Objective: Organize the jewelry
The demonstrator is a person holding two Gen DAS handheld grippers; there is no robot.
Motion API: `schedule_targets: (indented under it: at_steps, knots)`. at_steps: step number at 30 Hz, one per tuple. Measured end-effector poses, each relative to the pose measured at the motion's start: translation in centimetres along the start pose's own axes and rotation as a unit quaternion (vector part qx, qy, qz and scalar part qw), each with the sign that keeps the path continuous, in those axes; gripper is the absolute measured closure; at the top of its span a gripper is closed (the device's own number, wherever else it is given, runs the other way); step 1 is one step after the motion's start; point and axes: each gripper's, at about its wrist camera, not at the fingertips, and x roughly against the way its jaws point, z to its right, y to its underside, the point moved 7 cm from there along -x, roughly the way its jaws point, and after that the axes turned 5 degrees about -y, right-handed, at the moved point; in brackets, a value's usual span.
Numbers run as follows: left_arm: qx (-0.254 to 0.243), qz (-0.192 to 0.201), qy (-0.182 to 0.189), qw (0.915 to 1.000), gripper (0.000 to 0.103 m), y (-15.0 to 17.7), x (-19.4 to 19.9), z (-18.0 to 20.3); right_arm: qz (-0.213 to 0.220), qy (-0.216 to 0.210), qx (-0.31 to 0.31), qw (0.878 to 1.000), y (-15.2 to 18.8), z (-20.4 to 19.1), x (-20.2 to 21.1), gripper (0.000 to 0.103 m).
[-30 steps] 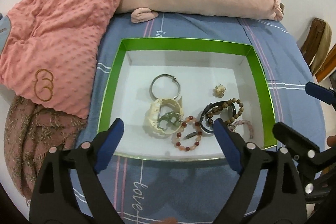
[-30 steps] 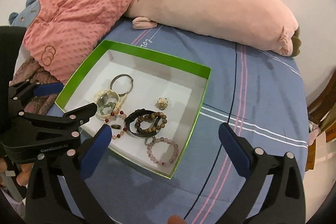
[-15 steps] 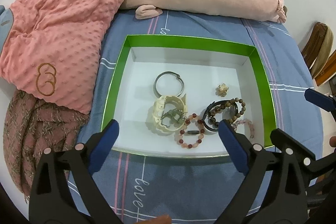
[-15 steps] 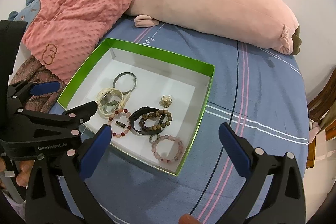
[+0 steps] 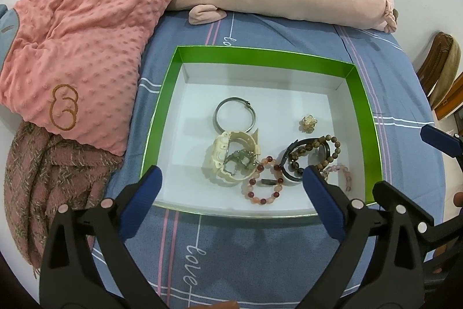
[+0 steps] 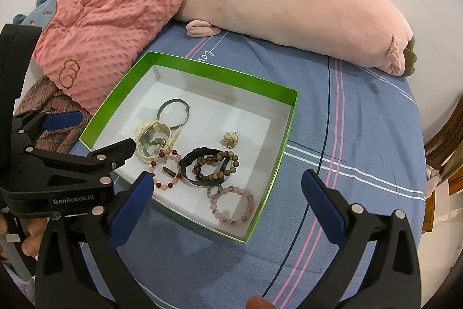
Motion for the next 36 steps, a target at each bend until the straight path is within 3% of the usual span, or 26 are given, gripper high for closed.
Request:
schedule_targets:
  at_steps: [36]
  knots:
    - [0.000,-0.003,-0.002,1.0000,0.003,0.20,0.02,-0.53,0.000,0.002,-0.003,1.000,0.08,-0.09,-0.03,0.001]
